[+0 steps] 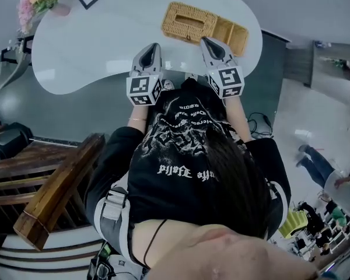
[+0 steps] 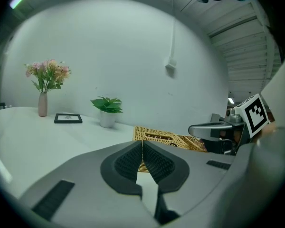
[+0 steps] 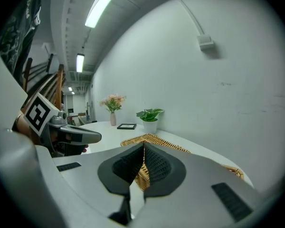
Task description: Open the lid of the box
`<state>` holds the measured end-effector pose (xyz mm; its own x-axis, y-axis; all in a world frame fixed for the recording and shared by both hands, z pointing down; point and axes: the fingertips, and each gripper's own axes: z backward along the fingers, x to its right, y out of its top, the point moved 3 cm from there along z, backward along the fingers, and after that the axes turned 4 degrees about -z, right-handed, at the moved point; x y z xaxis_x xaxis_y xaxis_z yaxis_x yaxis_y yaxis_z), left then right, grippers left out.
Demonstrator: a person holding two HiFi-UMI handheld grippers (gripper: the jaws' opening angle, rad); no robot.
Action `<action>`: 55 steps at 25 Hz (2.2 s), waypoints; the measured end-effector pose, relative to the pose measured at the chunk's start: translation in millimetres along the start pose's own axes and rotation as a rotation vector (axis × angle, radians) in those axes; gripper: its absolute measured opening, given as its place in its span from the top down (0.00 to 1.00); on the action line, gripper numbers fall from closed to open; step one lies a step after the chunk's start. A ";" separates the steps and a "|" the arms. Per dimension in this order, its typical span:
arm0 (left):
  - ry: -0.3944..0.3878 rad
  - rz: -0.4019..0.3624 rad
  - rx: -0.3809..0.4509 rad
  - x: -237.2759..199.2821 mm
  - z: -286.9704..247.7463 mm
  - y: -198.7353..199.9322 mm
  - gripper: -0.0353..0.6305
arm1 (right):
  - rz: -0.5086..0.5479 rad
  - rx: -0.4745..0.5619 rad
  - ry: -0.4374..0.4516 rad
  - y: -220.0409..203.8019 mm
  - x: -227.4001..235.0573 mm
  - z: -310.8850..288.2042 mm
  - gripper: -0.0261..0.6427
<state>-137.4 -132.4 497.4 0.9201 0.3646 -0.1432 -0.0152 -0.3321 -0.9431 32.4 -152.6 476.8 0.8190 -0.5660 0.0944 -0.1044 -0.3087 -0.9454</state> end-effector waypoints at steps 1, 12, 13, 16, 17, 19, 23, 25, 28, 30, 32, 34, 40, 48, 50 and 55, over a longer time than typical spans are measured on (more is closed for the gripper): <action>0.004 0.001 -0.002 0.9 -2.6 0.0 0.91 | -0.016 -0.005 0.012 1.6 2.2 -2.8 0.92; 0.059 0.002 0.001 2.5 -20.7 6.5 0.91 | 0.042 -0.091 0.099 4.7 13.2 -23.3 0.89; 0.063 0.002 0.000 2.2 -21.1 6.3 0.91 | 0.049 -0.101 0.116 4.3 11.3 -25.5 0.87; 0.071 0.005 -0.003 2.0 -21.0 5.0 0.91 | 0.054 -0.134 0.167 2.6 5.2 -30.5 0.83; 0.072 0.008 -0.003 2.2 -20.8 4.8 0.91 | 0.061 -0.145 0.181 2.1 3.2 -31.1 0.82; 0.077 0.009 -0.004 1.9 -21.2 4.7 0.91 | 0.084 -0.162 0.204 3.2 -1.2 -32.5 0.80; 0.090 0.007 -0.012 -1.4 -23.7 4.2 0.91 | 0.117 -0.214 0.259 -0.3 -9.7 -37.4 0.72; 0.091 0.005 -0.016 -2.6 -25.7 3.0 0.91 | 0.126 -0.242 0.284 -6.4 -12.5 -40.7 0.69; 0.090 -0.002 -0.023 -2.4 -26.8 1.7 0.91 | 0.155 -0.261 0.288 -8.7 -17.1 -43.5 0.69; 0.089 -0.005 -0.026 -2.4 -26.7 0.9 0.91 | 0.175 -0.290 0.288 -10.4 -20.8 -45.0 0.69; 0.089 -0.008 -0.029 -3.1 -26.8 -0.6 0.91 | 0.209 -0.324 0.279 -13.5 -22.3 -47.6 0.71; 0.091 -0.008 -0.033 -4.4 -26.3 -1.6 0.91 | 0.235 -0.346 0.261 -15.1 -21.2 -49.8 0.79; 0.100 -0.008 -0.033 -9.6 -27.4 -3.5 0.91 | 0.245 -0.366 0.247 -18.1 -17.0 -55.0 0.90; 0.101 -0.011 -0.032 -11.8 -30.5 1.7 0.91 | 0.270 -0.395 0.301 -13.2 -20.0 -55.5 0.91; 0.104 -0.009 -0.031 -12.7 -30.0 1.0 0.91 | 0.279 -0.398 0.302 -11.3 -18.6 -55.7 0.91; 0.106 -0.010 -0.027 -12.4 -27.6 0.0 0.91 | 0.327 -0.414 0.328 -12.5 -18.3 -53.9 0.91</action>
<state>-138.0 -161.0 507.4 0.9563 0.2748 -0.1000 0.0035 -0.3526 -0.9358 -11.7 -179.6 503.7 0.4984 -0.8665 -0.0273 -0.5847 -0.3128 -0.7485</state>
